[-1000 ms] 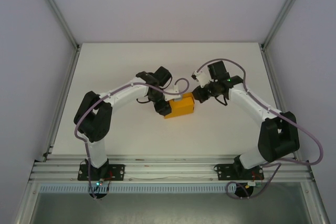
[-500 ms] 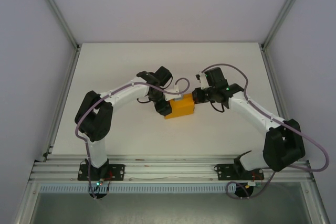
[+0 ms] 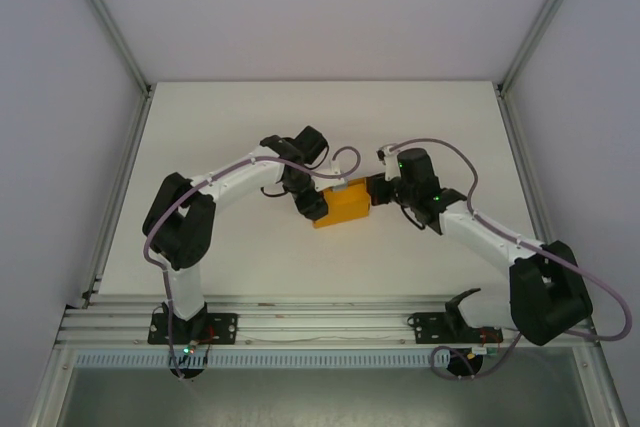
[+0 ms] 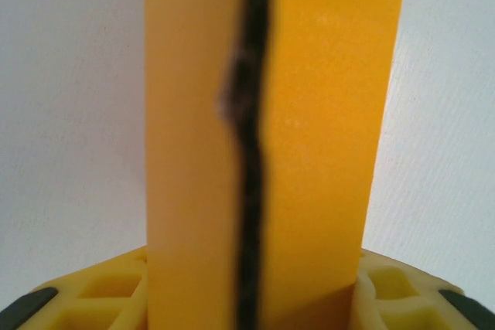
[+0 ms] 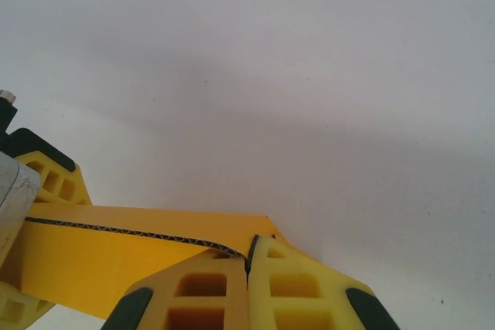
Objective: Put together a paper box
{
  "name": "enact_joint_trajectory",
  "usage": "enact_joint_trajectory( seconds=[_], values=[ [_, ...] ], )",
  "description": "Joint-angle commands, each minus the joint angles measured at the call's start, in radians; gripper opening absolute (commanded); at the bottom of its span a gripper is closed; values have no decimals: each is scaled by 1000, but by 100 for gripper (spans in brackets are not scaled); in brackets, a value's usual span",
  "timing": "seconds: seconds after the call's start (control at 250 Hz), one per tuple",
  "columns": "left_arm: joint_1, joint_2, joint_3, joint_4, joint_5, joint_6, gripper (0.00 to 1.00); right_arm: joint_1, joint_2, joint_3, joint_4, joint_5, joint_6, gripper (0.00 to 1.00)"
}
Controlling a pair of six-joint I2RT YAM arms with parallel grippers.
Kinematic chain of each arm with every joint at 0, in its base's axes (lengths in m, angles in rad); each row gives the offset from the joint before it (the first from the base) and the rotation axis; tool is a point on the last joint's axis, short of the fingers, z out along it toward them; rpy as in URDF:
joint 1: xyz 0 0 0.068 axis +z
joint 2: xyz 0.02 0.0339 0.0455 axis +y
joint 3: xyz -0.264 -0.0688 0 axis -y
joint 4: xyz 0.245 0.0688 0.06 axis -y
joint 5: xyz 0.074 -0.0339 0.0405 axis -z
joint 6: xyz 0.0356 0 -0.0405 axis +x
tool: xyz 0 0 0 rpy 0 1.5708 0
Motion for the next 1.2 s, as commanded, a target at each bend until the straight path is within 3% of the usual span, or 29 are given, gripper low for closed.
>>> enact_joint_trajectory(
  seconds=[0.0, 0.052, 0.22, 0.276, 0.408, 0.604, 0.735, 0.883, 0.979, 1.199],
  values=[
    [-4, 15, 14, 52, -34, -22, 52, 18, 17, -68, -57, 13, -7, 0],
    [-3, 3, 14, 59, -33, -29, 62, 28, 6, -72, -54, 37, -6, 0],
    [-6, -50, 22, 77, -29, -73, 77, 59, -17, -65, -69, 108, -20, 0],
    [-7, -73, 15, 91, -45, -99, 90, 67, -23, -63, -74, 122, -23, 0],
    [-13, -151, -40, 131, -90, -165, 100, 108, -49, -75, -73, 211, -28, 0],
    [-15, -273, -124, 178, -247, -316, 100, 207, -46, -78, -64, 386, -35, 0],
    [-19, -325, -154, 148, -272, -405, 84, 251, -49, -74, -57, 460, -17, 0],
    [-49, -387, -231, 163, -297, -488, 78, 279, -46, -65, -72, 527, 14, 0],
    [-62, -424, -280, 173, -315, -506, 72, 291, -39, -63, -82, 539, 23, 0],
    [-62, -399, -287, 166, -364, -538, 48, 300, -52, -65, -80, 528, 20, 0]
  ],
)
